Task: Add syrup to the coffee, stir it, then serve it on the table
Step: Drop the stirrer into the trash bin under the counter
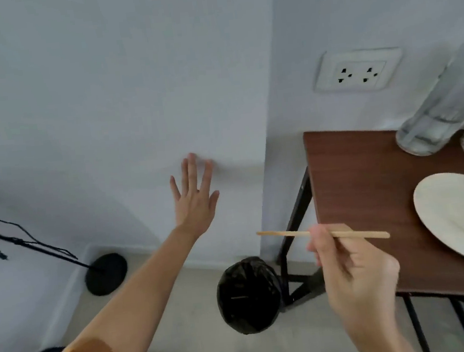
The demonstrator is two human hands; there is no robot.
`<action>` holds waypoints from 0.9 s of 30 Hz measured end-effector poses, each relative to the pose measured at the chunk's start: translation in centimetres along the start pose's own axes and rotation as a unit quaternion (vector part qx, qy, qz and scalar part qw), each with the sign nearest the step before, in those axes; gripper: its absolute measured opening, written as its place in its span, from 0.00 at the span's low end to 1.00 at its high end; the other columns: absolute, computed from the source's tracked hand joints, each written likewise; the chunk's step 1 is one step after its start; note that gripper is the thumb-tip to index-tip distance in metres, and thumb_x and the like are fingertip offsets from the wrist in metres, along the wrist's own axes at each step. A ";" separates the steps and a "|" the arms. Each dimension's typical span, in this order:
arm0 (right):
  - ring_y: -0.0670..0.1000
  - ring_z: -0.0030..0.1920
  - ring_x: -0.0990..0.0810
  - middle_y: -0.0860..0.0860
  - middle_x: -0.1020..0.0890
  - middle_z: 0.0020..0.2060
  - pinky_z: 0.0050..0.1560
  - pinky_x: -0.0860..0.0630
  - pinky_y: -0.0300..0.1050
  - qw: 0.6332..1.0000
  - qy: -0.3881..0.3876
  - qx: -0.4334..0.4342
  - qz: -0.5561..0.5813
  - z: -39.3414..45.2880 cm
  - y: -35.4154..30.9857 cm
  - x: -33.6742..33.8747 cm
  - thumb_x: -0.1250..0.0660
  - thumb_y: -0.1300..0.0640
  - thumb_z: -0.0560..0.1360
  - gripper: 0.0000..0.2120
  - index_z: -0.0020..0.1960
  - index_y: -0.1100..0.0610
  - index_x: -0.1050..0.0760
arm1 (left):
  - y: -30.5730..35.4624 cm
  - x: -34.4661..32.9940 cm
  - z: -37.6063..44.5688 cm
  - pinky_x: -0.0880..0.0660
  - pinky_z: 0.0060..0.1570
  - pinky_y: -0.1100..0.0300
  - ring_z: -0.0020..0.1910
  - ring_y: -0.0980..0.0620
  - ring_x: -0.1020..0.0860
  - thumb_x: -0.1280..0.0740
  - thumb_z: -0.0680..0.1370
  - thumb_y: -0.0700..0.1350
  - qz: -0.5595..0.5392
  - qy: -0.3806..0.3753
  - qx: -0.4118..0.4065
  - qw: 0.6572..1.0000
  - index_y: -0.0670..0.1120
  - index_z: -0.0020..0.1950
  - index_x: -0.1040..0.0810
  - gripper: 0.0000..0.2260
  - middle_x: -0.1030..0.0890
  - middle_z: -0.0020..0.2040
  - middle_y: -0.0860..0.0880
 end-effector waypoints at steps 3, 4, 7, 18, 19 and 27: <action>0.36 0.35 0.21 0.42 0.15 0.37 0.37 0.29 0.23 0.998 -0.040 0.002 -0.051 -3.0 1.2 -4.5 0.38 0.49 0.77 0.15 0.42 0.55 0.15 | -0.6 -0.9 0.4 0.50 0.73 0.28 0.80 0.41 0.56 0.38 0.83 0.51 -0.005 0.025 -0.020 0.999 0.50 0.82 0.56 0.34 0.56 0.81 0.41; 0.34 0.36 0.21 0.41 0.16 0.37 0.38 0.30 0.21 0.997 -0.052 -0.001 -0.061 -3.7 2.1 -6.0 0.37 0.50 0.77 0.15 0.41 0.57 0.15 | -0.6 -1.2 0.5 0.51 0.73 0.28 0.80 0.40 0.56 0.38 0.83 0.51 -0.009 0.033 -0.023 0.999 0.49 0.82 0.55 0.33 0.56 0.81 0.41; 0.29 0.29 0.29 0.42 0.22 0.31 0.36 0.36 0.16 0.990 -0.087 -0.011 -0.111 -5.4 6.0 -10.2 0.37 0.53 0.77 0.17 0.38 0.61 0.16 | -0.7 -2.2 0.7 0.54 0.73 0.29 0.81 0.36 0.52 0.39 0.84 0.52 -0.029 0.047 -0.024 0.998 0.48 0.82 0.52 0.32 0.54 0.81 0.39; 0.54 0.39 0.14 0.56 0.13 0.40 0.39 0.20 0.42 0.956 -0.180 -0.147 -0.179 -11.2 19.8 -18.5 0.51 0.31 0.76 0.40 0.60 0.64 0.20 | -1.0 -3.0 0.8 0.50 0.73 0.27 0.80 0.35 0.46 0.38 0.84 0.52 -0.048 0.080 -0.028 0.995 0.47 0.81 0.47 0.30 0.43 0.81 0.34; 0.54 0.37 0.14 0.57 0.14 0.40 0.38 0.20 0.41 0.958 -0.174 -0.145 -0.174 -11.5 19.5 -18.2 0.48 0.33 0.77 0.37 0.58 0.65 0.19 | -1.0 -2.9 0.8 0.49 0.73 0.27 0.80 0.35 0.46 0.38 0.84 0.52 -0.049 0.079 -0.027 0.995 0.47 0.81 0.47 0.30 0.43 0.81 0.34; 0.50 0.36 0.14 0.54 0.14 0.38 0.38 0.18 0.38 0.968 -0.103 -0.103 -0.203 -10.0 13.4 -13.9 0.29 0.60 0.75 0.11 0.54 0.66 0.18 | -0.4 -1.2 0.3 0.53 0.73 0.27 0.82 0.37 0.54 0.42 0.85 0.52 -0.082 -0.006 -0.011 0.997 0.49 0.83 0.54 0.30 0.53 0.83 0.38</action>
Point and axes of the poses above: each hand's wrist, its own z-axis towards the middle knuckle, its own x-axis out of the back of the hand, y = z × x, the point moved 1 cm from there along z, towards the middle knuckle
